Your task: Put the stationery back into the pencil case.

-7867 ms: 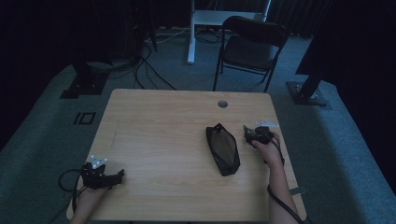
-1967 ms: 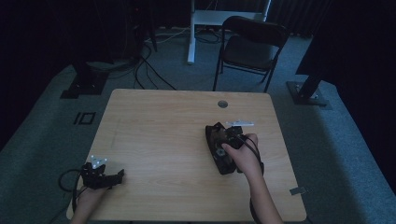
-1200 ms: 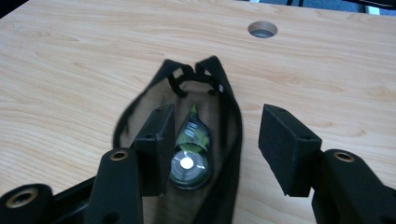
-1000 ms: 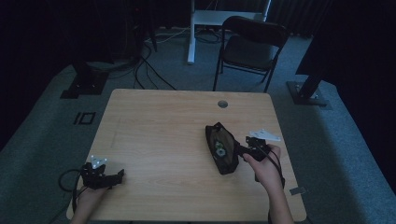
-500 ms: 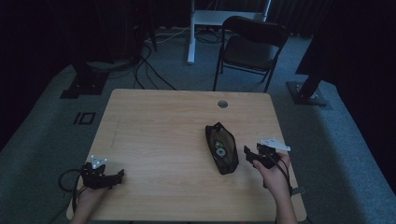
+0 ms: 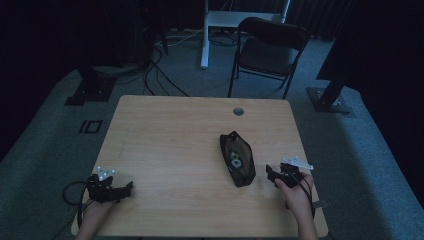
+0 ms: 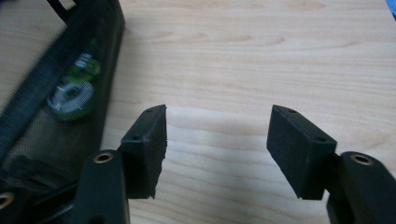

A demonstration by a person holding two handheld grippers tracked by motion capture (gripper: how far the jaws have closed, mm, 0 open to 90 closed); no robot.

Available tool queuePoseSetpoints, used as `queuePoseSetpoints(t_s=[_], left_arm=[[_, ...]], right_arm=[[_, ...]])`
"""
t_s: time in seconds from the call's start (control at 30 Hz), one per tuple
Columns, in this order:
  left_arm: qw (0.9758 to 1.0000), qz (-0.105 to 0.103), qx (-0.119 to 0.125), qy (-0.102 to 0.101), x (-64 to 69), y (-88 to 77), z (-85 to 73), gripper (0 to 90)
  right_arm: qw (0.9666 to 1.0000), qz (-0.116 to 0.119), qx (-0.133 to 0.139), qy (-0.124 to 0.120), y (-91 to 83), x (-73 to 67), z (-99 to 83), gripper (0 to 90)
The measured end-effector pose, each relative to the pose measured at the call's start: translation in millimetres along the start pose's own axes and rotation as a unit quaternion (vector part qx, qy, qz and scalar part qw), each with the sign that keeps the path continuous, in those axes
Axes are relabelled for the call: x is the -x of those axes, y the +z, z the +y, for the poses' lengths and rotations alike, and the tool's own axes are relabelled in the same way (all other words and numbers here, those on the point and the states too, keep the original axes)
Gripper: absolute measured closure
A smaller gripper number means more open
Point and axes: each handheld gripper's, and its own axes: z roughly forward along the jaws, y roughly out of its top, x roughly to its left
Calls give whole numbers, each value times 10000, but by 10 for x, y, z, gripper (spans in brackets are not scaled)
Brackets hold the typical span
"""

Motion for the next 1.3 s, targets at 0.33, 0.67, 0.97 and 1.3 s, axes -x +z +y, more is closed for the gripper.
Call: queuePoseSetpoints(t_s=[0.33, 0.67, 0.97, 1.3], left_arm=[[10000, 0, -1, 2, 0, 0, 0, 6], [10000, 0, 0, 0, 0, 0, 0, 6], [10000, 0, -1, 2, 0, 0, 0, 6], [10000, 0, -1, 2, 0, 0, 0, 6]], right_arm=[[9999, -67, -142, -15, 22, 102, -151, 301], [9991, -148, -309, -237, 56, 168, -263, 248], [9990, -303, -306, -66, 16, 233, -351, 171], [9987, -313, -346, -219, -9, 247, -376, 167]])
